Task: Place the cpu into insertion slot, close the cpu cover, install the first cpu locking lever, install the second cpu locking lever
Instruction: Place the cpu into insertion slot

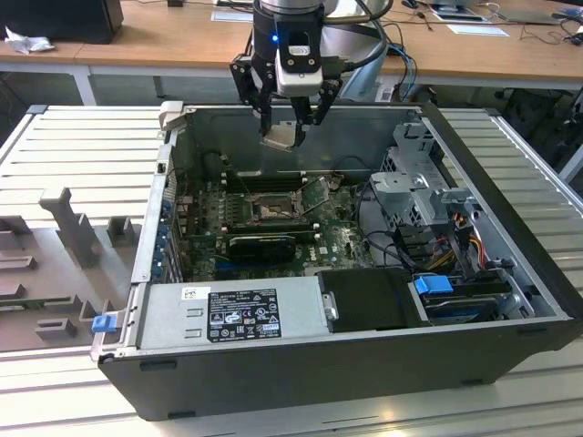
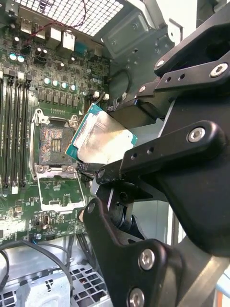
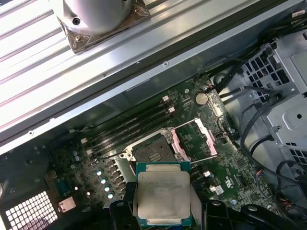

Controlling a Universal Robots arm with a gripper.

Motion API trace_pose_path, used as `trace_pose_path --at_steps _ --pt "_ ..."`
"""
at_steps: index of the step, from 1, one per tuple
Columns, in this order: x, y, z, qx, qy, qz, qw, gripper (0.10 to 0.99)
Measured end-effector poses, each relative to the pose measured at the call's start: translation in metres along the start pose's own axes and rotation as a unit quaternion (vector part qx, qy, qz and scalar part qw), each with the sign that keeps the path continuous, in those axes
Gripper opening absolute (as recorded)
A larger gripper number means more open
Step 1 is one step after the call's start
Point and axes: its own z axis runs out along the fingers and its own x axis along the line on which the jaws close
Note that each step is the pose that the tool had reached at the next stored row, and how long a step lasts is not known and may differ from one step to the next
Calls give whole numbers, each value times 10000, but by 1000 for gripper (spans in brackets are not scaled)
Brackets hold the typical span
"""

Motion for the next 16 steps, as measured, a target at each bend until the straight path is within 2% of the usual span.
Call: trace_pose_path --at_steps 4,9,12,14,16 --pt "0 0 2 -2 -8 89 10000 529" --pt "0 -1 5 -9 -36 406 9992 529" --pt "0 -1 8 -15 -66 737 9973 529" --pt "0 -1 8 -17 -76 841 9964 529" --pt "0 -1 10 -20 -91 1011 9948 529"
